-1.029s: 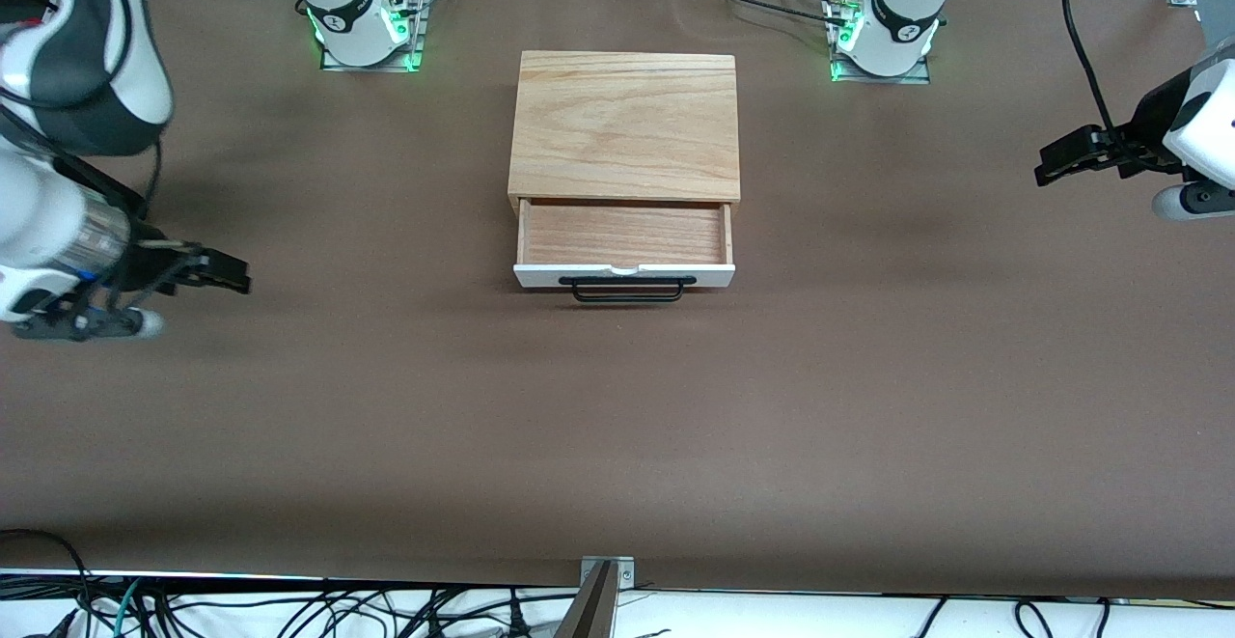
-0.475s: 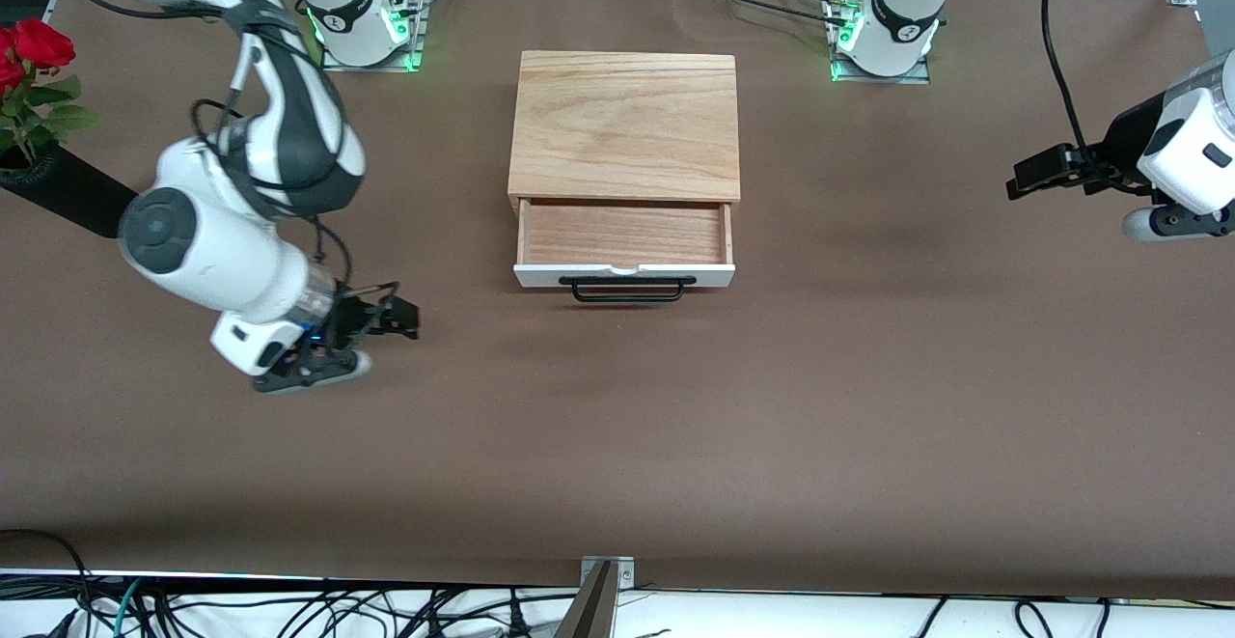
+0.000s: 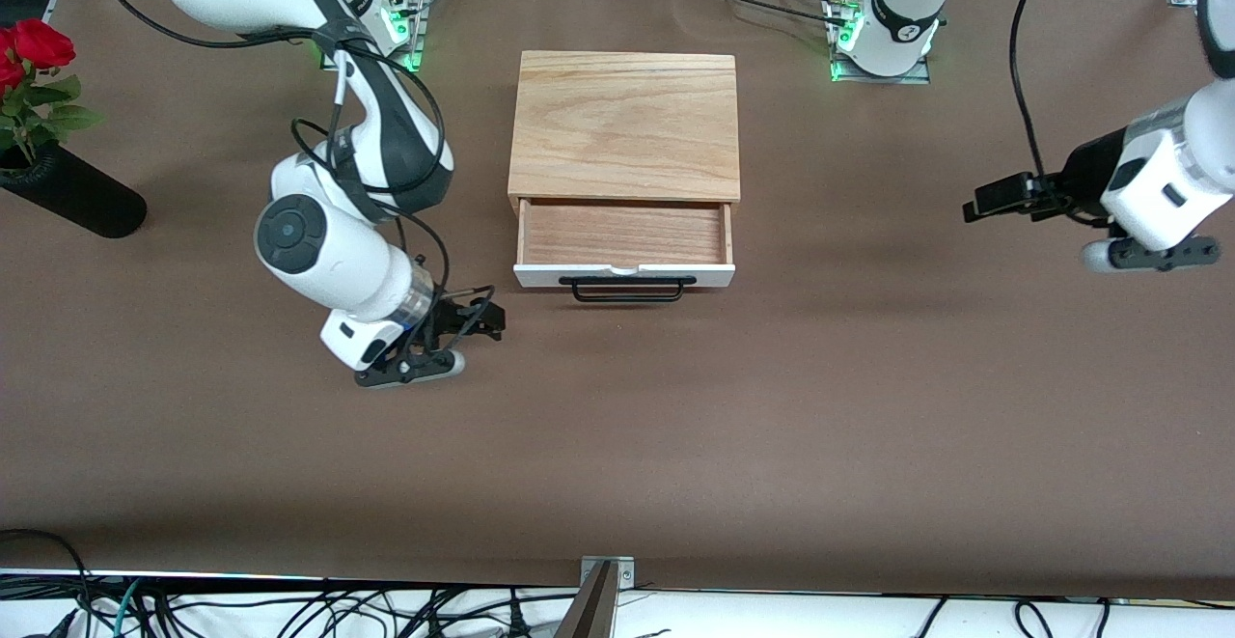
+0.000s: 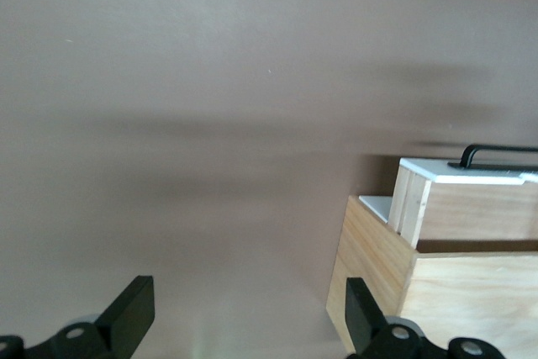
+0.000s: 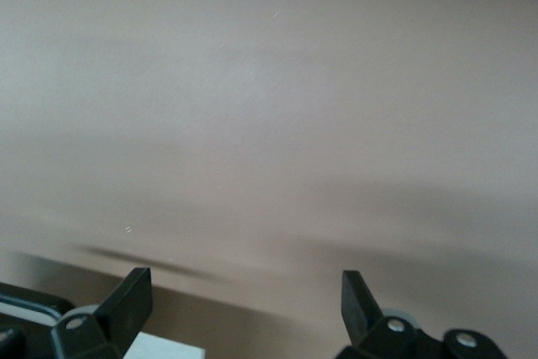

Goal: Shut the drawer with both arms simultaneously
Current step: 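Move the right gripper toward the drawer front while the left gripper approaches too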

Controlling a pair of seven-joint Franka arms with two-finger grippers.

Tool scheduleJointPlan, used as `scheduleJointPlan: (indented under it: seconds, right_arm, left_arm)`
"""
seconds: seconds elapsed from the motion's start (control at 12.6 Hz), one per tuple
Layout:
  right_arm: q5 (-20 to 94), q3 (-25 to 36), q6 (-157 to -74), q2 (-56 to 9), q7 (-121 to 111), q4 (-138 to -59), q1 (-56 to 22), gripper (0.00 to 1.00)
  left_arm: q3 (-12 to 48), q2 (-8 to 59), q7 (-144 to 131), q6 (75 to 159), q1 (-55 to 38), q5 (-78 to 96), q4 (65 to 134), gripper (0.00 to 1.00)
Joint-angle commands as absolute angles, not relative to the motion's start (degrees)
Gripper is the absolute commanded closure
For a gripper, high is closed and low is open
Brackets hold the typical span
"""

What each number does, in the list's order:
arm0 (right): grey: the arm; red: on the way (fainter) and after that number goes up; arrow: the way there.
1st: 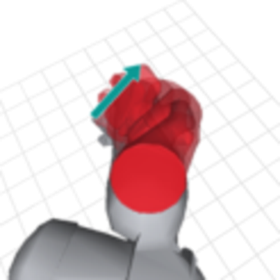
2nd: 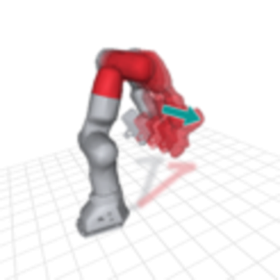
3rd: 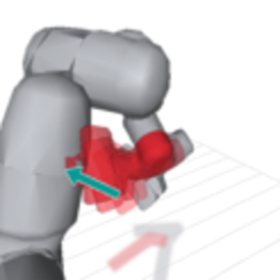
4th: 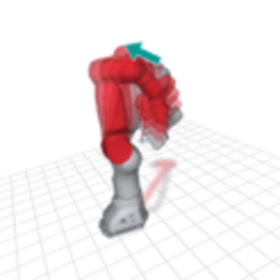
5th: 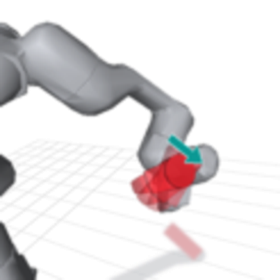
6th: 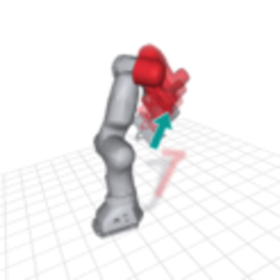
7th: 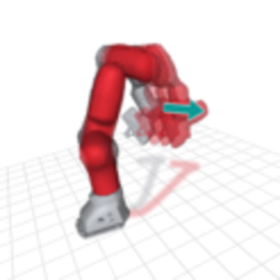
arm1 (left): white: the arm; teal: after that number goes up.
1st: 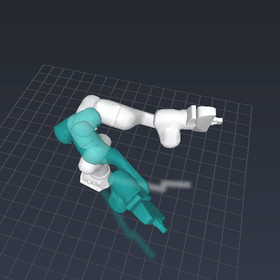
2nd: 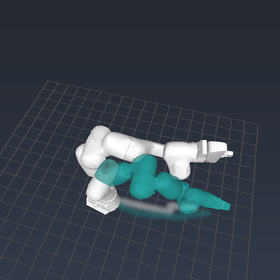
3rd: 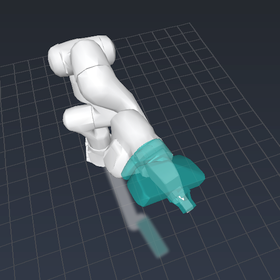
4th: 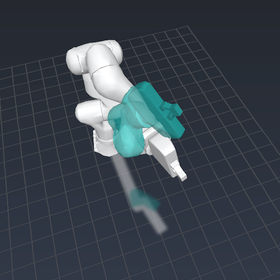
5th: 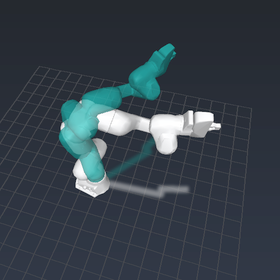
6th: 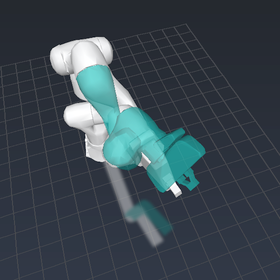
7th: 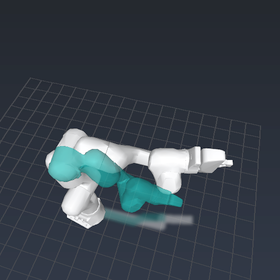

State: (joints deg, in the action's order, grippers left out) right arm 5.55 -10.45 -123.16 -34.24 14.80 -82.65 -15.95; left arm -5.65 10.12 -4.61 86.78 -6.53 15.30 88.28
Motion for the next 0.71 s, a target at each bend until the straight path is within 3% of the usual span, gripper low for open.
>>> scheduleJointPlan:
  seconds: [0.0,0.16,0.63]
  right_arm:
    - [6.1,-13.1,-123.0,-36.5,17.9,-80.9,-15.6,0.0]
    - [6.2,-14.4,-122.6,-37.0,18.9,-81.0,-15.6,0.0]
    - [8.7,-15.6,-122.2,-37.4,19.1,-81.5,-16.3,0.0]
  left_arm:
    - [-4.8,12.0,4.4,87.5,-6.5,16.8,90.0,0.0]
    - [-4.2,13.9,4.9,88.3,-6.8,26.4,90.9,0.0]
    - [0.4,21.5,3.5,108.8,-12.2,32.9,95.7,0.0]
